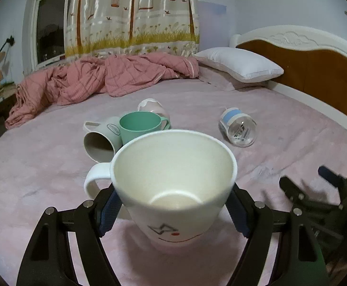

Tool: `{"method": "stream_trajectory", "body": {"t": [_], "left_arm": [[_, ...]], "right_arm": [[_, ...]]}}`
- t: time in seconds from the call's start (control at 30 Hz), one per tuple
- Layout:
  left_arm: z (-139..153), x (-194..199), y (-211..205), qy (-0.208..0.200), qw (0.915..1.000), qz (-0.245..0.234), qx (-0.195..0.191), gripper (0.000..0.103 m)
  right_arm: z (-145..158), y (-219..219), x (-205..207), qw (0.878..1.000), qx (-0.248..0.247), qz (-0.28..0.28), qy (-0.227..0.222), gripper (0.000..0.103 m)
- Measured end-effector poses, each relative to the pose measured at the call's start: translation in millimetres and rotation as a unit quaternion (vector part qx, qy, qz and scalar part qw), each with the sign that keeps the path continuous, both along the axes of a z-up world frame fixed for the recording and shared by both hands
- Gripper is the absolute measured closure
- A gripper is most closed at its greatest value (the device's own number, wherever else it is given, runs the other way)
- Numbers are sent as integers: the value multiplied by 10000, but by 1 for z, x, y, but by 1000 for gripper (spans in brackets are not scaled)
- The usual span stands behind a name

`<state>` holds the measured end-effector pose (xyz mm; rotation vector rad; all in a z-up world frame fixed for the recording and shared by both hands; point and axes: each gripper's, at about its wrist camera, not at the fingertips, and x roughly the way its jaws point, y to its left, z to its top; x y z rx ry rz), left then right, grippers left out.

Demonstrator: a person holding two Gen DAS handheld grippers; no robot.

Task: Flip cup upright
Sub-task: 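Rotate the held mug with the left tool so its rim faces up, then lower the mug base onto the bed and open the left tool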

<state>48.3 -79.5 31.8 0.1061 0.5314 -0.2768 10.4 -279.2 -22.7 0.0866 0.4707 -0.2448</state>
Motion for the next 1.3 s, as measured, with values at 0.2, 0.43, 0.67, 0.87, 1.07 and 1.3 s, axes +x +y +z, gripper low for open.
{"method": "stream_trajectory", "body": {"t": [0.2,0.43,0.67,0.87,1.07,1.3], "left_arm": [[-8,2,14,86,9992,17,-394,26],[-22,16,31,275,9924,-146,-1189,26],[-30,13,30,480,9921,-258,-1127,7],[-21,-12,27,17,9977,-266,-618,0],[-11,-46,42,-769,9970,51,-107,0],[-16,-55,76,-1100,9918,651,24,0]], "right_arm": [[0,1,0,10000,3,-1,10,0],[0,0,0,10000,12,-6,19,0],[-3,4,1,10000,18,31,65,0],[-3,7,1,10000,29,41,55,0],[1,11,0,9999,-41,113,49,0],[12,30,-21,9968,10,697,-395,0]]}}
